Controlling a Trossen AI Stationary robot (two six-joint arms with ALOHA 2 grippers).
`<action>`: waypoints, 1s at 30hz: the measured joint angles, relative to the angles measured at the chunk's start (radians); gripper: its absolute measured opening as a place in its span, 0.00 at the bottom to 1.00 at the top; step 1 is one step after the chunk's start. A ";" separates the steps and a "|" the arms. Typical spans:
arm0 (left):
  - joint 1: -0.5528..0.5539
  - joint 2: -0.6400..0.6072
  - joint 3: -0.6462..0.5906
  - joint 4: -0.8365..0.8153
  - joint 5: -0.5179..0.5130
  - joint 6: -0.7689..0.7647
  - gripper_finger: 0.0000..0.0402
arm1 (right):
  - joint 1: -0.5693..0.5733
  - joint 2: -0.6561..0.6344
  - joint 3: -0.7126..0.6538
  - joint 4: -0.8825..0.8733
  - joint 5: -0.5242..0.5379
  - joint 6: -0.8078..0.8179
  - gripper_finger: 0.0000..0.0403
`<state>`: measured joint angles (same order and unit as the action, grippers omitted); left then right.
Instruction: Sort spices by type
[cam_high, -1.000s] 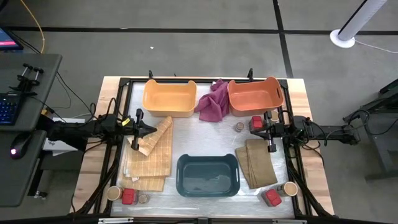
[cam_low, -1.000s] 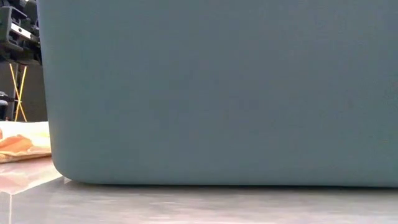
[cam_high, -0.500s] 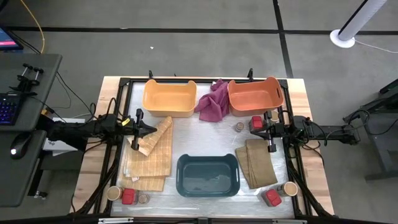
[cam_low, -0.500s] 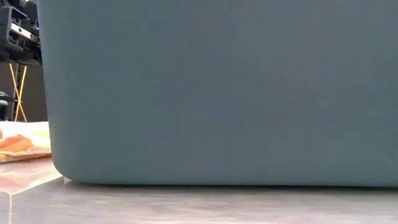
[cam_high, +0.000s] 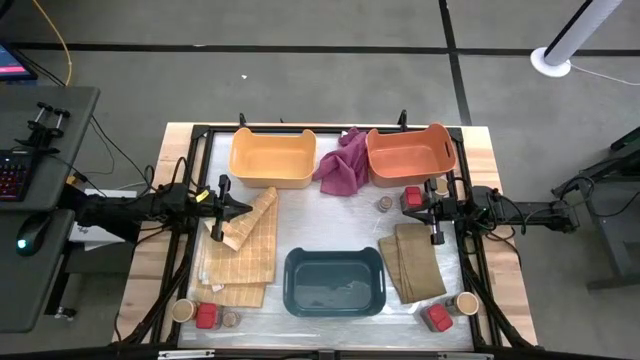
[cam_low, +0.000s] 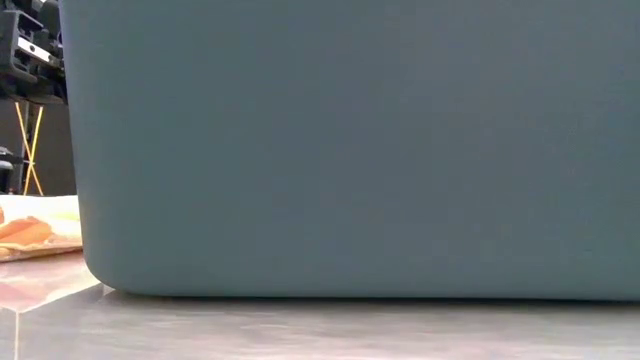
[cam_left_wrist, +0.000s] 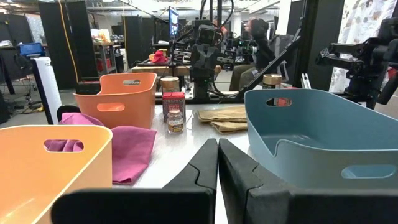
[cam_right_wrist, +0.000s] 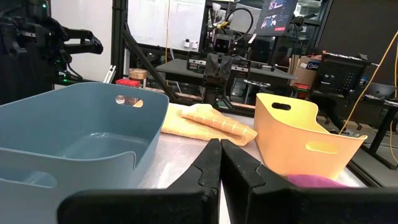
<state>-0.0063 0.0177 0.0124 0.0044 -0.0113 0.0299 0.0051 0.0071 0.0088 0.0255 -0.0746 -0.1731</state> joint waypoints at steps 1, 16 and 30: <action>0.000 0.000 0.000 0.000 0.000 0.000 0.00 | 0.000 0.000 0.000 0.000 0.000 0.000 0.00; 0.000 0.000 0.000 0.000 0.000 0.000 0.00 | 0.000 0.000 0.000 0.000 0.000 0.000 0.00; 0.000 0.000 0.000 0.000 0.000 0.000 0.00 | -0.001 0.043 0.016 0.752 0.519 0.805 0.00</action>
<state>-0.0061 0.0177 0.0125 0.0044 -0.0113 0.0296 0.0041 0.0497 0.0252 0.7773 0.4446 0.6322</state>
